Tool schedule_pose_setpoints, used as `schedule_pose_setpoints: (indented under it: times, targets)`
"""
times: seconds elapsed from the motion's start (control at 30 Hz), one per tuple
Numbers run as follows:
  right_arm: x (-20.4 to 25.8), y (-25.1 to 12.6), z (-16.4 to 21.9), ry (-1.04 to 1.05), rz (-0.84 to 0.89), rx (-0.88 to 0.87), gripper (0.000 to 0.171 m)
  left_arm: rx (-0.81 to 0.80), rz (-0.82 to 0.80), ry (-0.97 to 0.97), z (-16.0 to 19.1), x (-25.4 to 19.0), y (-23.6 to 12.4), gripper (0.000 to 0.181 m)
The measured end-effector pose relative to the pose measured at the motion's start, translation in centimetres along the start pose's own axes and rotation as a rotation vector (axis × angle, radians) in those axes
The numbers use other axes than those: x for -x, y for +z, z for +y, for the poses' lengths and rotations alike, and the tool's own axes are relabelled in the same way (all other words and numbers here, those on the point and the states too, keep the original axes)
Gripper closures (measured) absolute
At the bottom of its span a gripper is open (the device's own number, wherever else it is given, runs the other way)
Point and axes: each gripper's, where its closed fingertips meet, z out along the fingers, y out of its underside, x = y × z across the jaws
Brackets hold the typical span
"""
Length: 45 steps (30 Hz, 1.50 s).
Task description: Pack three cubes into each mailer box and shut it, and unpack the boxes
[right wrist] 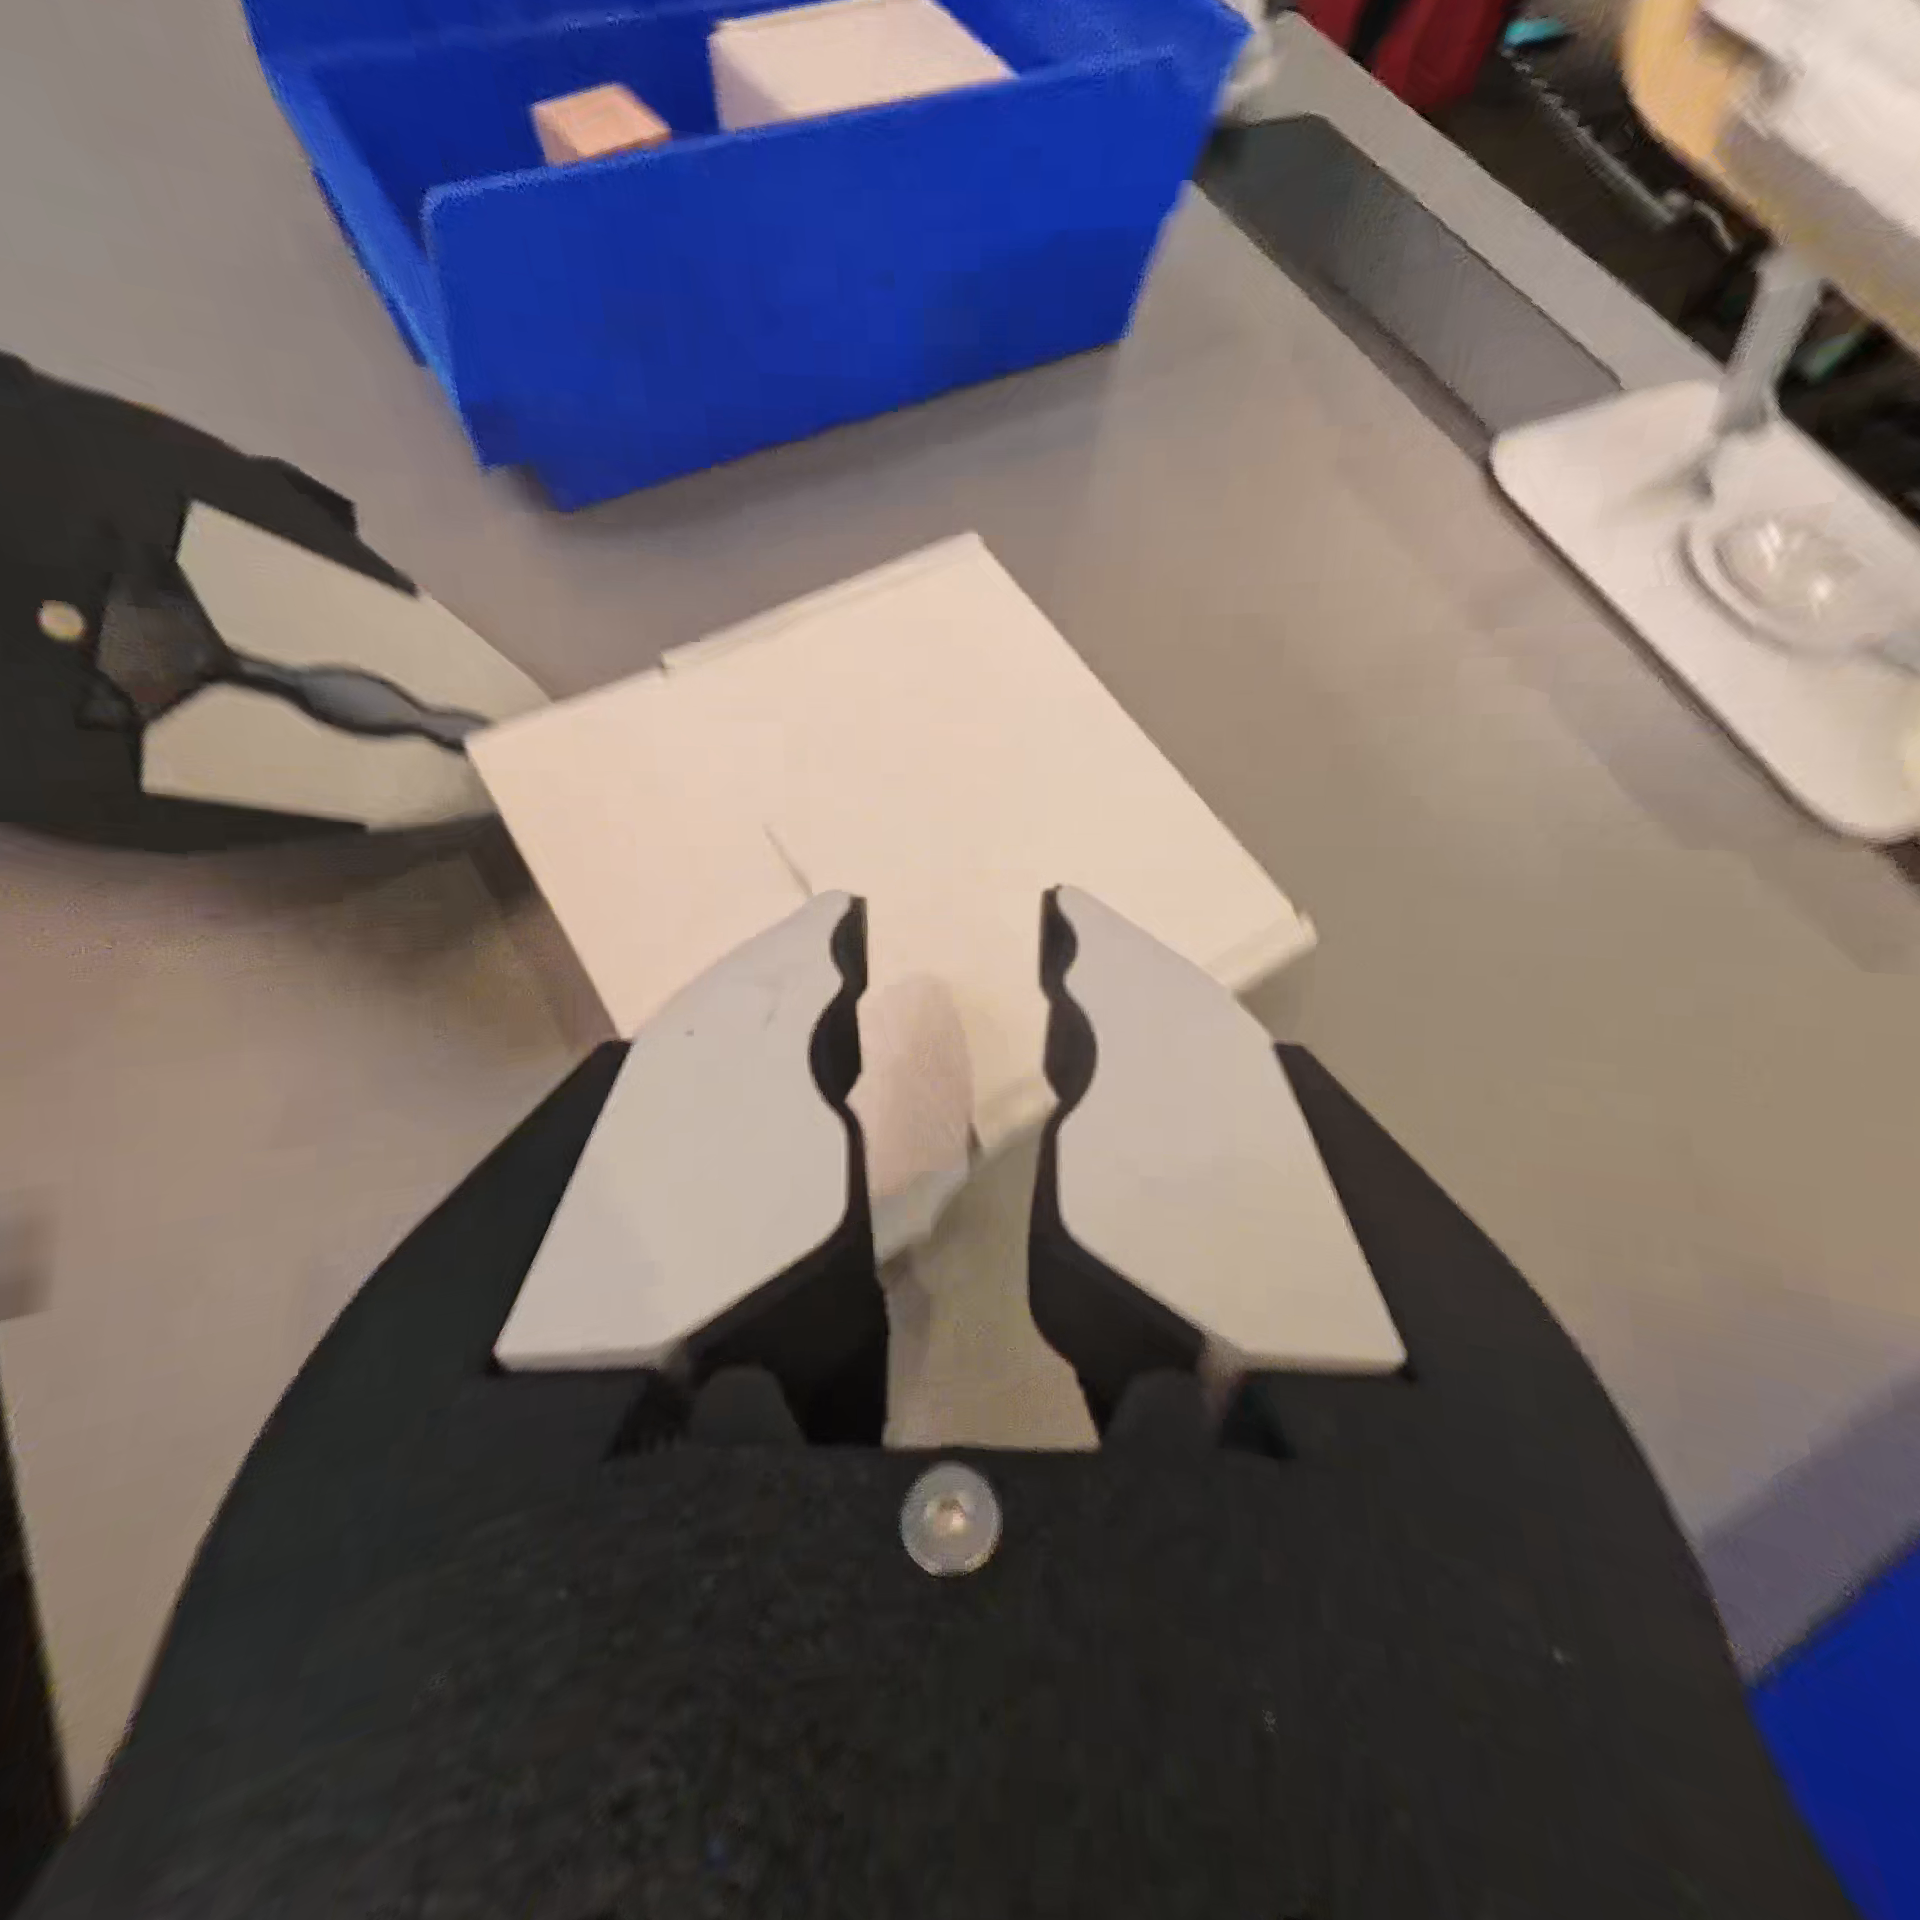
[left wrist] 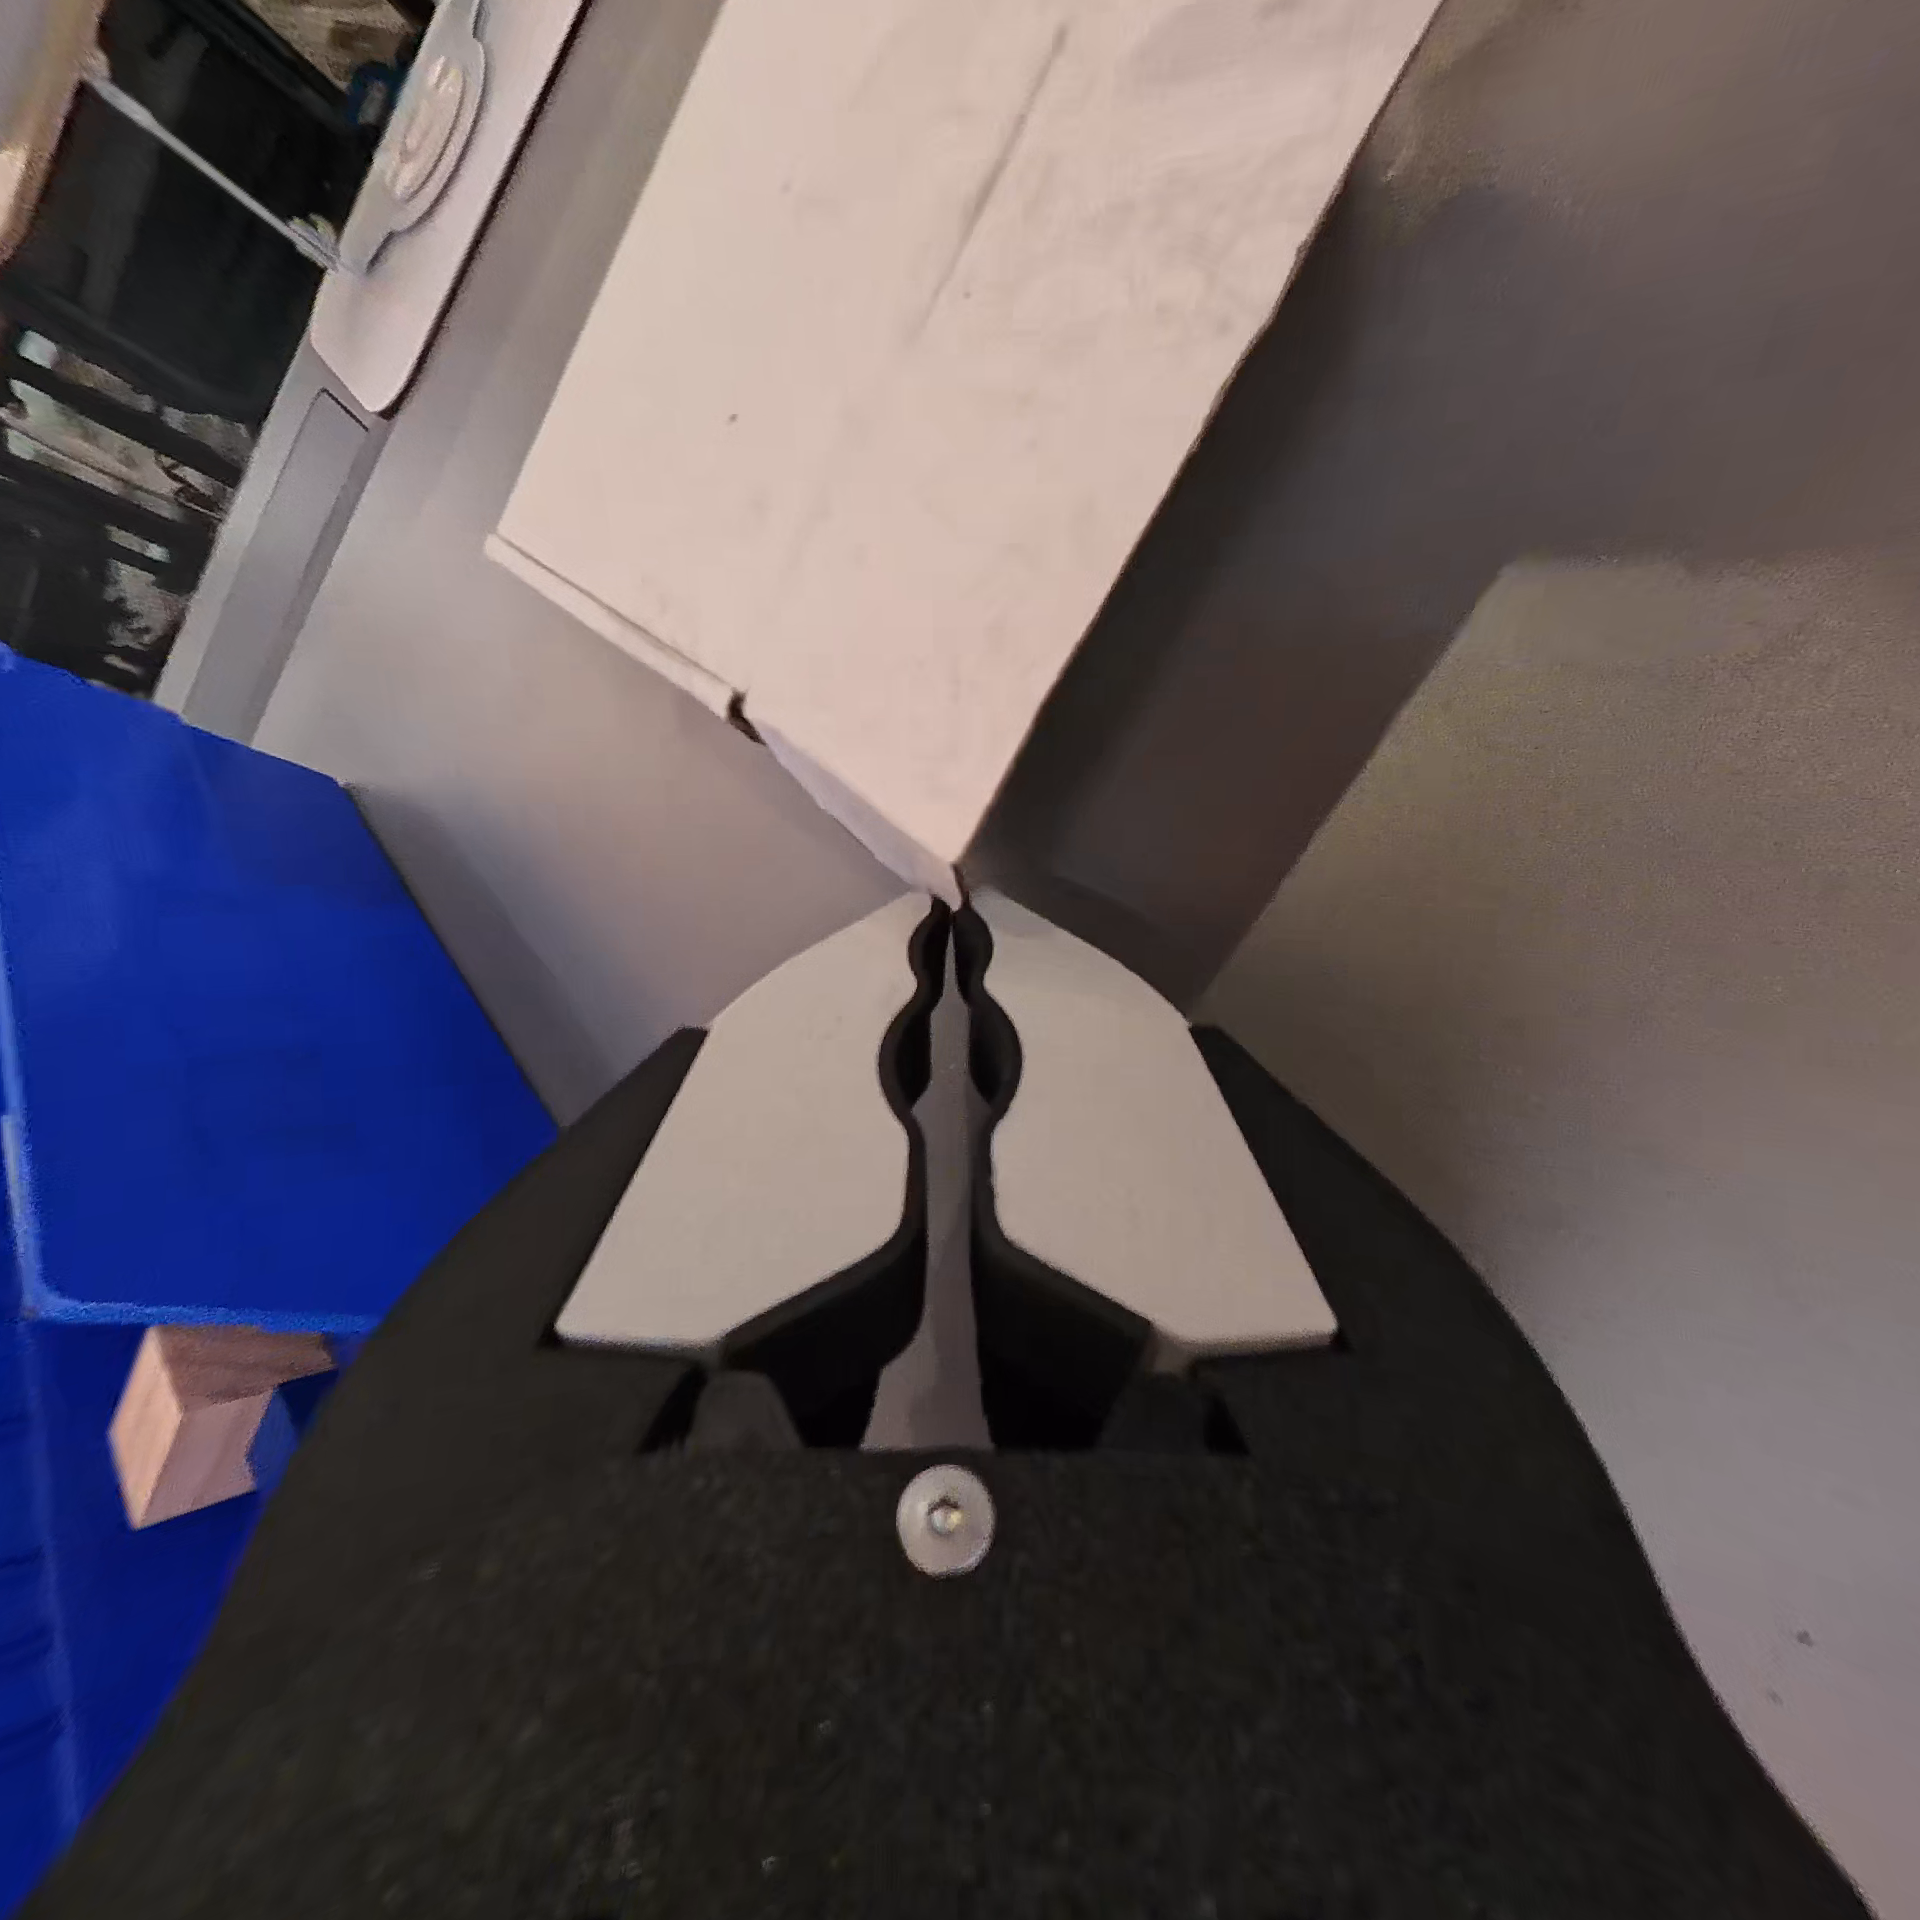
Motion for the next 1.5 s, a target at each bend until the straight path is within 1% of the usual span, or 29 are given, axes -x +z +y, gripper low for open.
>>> schedule_pose_setpoints:
  times: [0.07,0.1,0.17,0.23,0.27,0.3,0.37,0.43,0.5,0.57,0.67,0.77,0.8,0.87,0.97,1.03,1.13,1.17,1.23,1.3,1.33,1.37,1.43,1.47,1.5]
  targets:
    - [0.1,-1.8,2.6,0.106,-0.041,-0.027,0.138,-0.008,0.074,-0.056,0.0,-0.2,0.0,0.18]
    - [0.6,-2.1,4.3,0.141,-0.058,-0.013,0.135,-0.013,0.12,-0.084,0.0,-0.5,0.1,0.179]
    - [1.2,-1.9,7.3,0.135,-0.032,0.018,0.134,-0.017,0.147,-0.102,0.1,-0.7,0.5,0.18]
    - [1.7,-1.0,8.7,0.092,0.017,0.057,0.131,-0.013,0.132,-0.085,0.0,-0.6,0.9,0.181]
    - [1.7,-0.5,8.8,0.071,0.047,0.069,0.131,-0.011,0.126,-0.075,-0.1,-0.5,1.1,0.181]
    - [1.6,0.0,8.9,0.048,0.071,0.087,0.135,-0.009,0.12,-0.067,-0.1,-0.5,1.2,0.181]
    - [2.0,0.8,9.0,0.037,0.066,0.134,0.131,-0.013,0.115,-0.062,-0.3,-0.6,1.3,0.181]
    - [2.5,0.7,8.4,0.02,0.069,0.113,0.131,-0.007,0.115,-0.061,-0.4,-0.6,1.3,0.181]
    - [2.3,0.5,8.3,-0.024,0.097,0.109,0.127,-0.013,0.116,-0.053,-0.6,-0.7,1.4,0.181]
    - [2.7,0.7,8.0,-0.033,0.062,0.099,0.128,-0.023,0.117,-0.05,-0.7,-0.8,1.3,0.181]
    - [3.4,0.5,7.4,-0.012,0.038,0.087,0.135,-0.022,0.123,-0.058,-0.7,-0.8,1.2,0.181]
    - [4.1,0.2,6.5,-0.023,0.029,0.044,0.146,-0.071,0.152,-0.057,-1.6,-1.4,0.6,0.181]
    - [4.1,0.4,6.5,-0.018,0.034,0.045,0.142,-0.071,0.137,-0.046,-1.7,-1.4,0.6,0.181]
    - [3.4,1.1,7.2,-0.019,0.063,0.086,0.13,-0.018,0.083,0.004,-1.2,-0.9,0.9,0.181]
    - [3.6,1.1,7.6,0.013,0.027,0.093,0.131,-0.015,0.092,0.027,-0.6,-1.1,0.6,0.181]
    - [4.1,0.7,7.6,0.033,-0.003,0.083,0.134,-0.057,0.089,0.017,-1.1,-0.5,-0.4,0.181]
    - [5.1,0.2,7.2,0.053,-0.042,0.058,0.13,-0.187,-0.005,-0.091,-3.2,3.2,-2.7,0.181]
    - [5.2,0.3,7.1,0.05,-0.045,0.054,0.127,-0.208,-0.052,-0.156,-3.4,4.9,-3.2,0.176]
    - [5.4,0.8,6.8,0.048,-0.042,0.045,0.12,-0.238,-0.03,-0.281,-3.9,6.7,-3.4,0.141]
    - [5.7,1.4,6.7,0.045,-0.042,0.045,0.113,-0.223,0.072,-0.395,-4.0,6.3,-2.4,0.122]
    - [5.8,1.8,6.7,0.041,-0.041,0.047,0.11,-0.206,0.131,-0.431,-3.9,5.6,-1.8,0.11]
    - [5.9,2.1,6.7,0.034,-0.038,0.05,0.107,-0.171,0.155,-0.453,-3.4,5.0,-1.1,0.098]
    - [5.8,2.5,6.8,0.017,-0.011,0.061,0.101,-0.088,0.192,-0.466,-2.0,3.8,0.4,0.081]
    - [5.6,2.6,6.8,0.006,0.007,0.064,0.1,-0.055,0.212,-0.476,-1.4,3.3,1.1,0.078]
    - [5.5,2.7,6.7,-0.004,0.02,0.065,0.102,-0.026,0.24,-0.492,-0.9,2.7,1.7,0.08]
